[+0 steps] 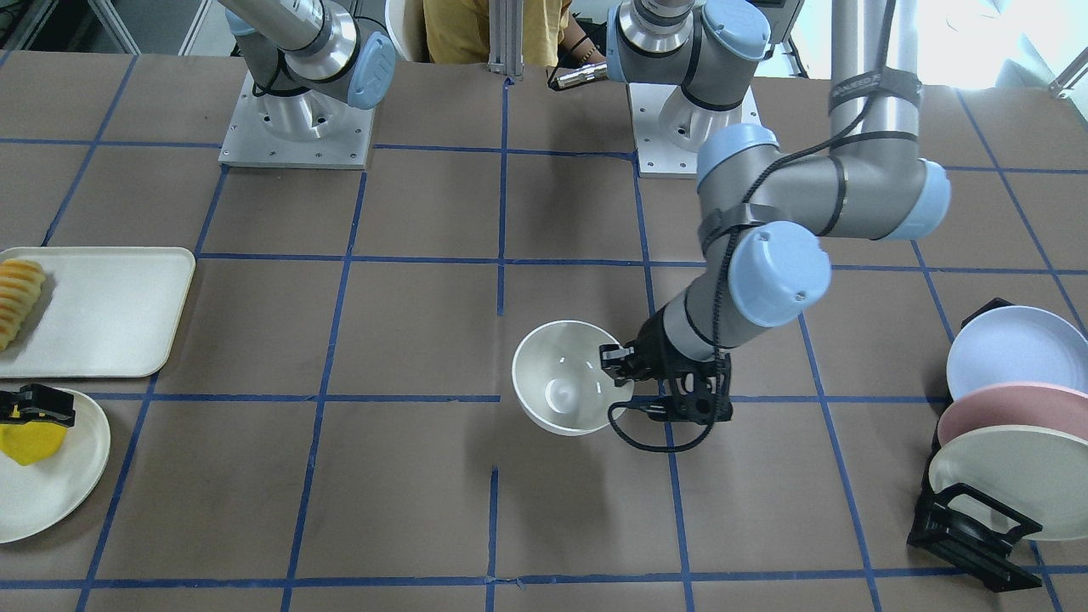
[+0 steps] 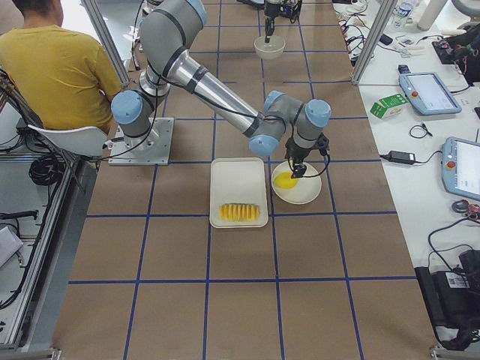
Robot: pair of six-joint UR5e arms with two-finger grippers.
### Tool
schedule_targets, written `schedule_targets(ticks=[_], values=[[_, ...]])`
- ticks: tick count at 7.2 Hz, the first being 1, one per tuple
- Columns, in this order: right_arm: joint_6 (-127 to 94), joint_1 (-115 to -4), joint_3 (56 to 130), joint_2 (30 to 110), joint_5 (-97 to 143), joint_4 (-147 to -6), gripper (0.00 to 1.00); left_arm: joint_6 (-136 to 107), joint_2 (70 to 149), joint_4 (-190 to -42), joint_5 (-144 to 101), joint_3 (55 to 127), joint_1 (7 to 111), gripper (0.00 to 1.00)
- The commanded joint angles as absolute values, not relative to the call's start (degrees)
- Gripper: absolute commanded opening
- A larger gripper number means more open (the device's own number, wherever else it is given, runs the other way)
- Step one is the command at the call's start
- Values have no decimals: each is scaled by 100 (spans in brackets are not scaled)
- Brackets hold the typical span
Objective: Place bowl and put lemon in it
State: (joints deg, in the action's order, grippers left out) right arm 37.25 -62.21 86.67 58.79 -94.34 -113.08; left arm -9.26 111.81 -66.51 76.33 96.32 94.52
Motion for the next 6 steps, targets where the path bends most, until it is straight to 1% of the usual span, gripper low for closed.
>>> schedule_targets(ticks=[1, 3, 4, 5, 6], values=[[3806, -6144, 8675, 5670, -9475, -11329, 100, -1625, 11363, -6258, 7673, 9738, 10001, 0], [3805, -6091, 8614, 5520, -9448, -11355, 100, -1697, 11609, -6110, 7664, 9738, 10020, 0], [3788, -6091, 8578, 5502, -9466, -11355, 38, -1705, 11697, -6065, 7673, 9738, 10020, 0], [3797, -6091, 8578, 5519, -9501, -11329, 0, -1749, 11803, -6004, 7673, 9721, 10054, 41], [3779, -6091, 8552, 5589, -9518, -11303, 0, -1714, 11769, -5742, 7673, 9651, 10055, 77]])
